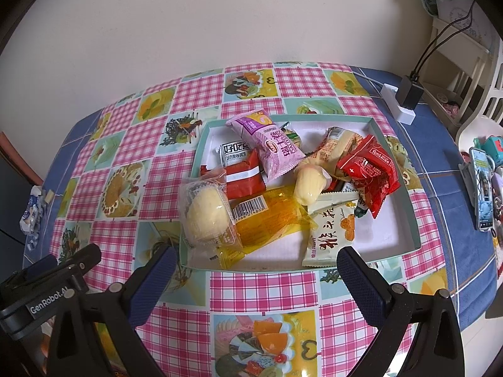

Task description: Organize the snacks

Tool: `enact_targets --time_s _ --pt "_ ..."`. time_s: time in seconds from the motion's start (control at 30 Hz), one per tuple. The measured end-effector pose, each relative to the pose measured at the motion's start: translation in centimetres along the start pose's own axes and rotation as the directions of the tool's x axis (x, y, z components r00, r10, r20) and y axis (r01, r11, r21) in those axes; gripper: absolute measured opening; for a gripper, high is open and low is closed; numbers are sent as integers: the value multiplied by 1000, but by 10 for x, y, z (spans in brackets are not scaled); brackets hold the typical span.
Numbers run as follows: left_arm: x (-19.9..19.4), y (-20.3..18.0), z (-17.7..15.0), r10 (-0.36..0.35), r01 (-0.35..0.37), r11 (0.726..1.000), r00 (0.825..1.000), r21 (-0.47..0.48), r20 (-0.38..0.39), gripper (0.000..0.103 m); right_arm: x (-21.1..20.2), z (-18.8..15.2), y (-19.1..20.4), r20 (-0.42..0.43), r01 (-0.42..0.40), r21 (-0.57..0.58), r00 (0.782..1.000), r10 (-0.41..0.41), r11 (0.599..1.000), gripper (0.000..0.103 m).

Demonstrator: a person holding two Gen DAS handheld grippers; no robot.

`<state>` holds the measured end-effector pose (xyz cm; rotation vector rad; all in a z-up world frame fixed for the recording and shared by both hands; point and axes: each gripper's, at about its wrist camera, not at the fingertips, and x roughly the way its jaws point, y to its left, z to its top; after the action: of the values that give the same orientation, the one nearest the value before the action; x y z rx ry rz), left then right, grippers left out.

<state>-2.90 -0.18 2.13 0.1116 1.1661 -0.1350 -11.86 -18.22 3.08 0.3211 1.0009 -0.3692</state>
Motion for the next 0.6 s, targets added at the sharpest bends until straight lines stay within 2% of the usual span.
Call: enact_targets --time_s 0.6 --pt "1 1 0 2 -2 1000 1000 -22 -3 93 2 -2 1 -7 -2 -3 1000 2 1000 103"
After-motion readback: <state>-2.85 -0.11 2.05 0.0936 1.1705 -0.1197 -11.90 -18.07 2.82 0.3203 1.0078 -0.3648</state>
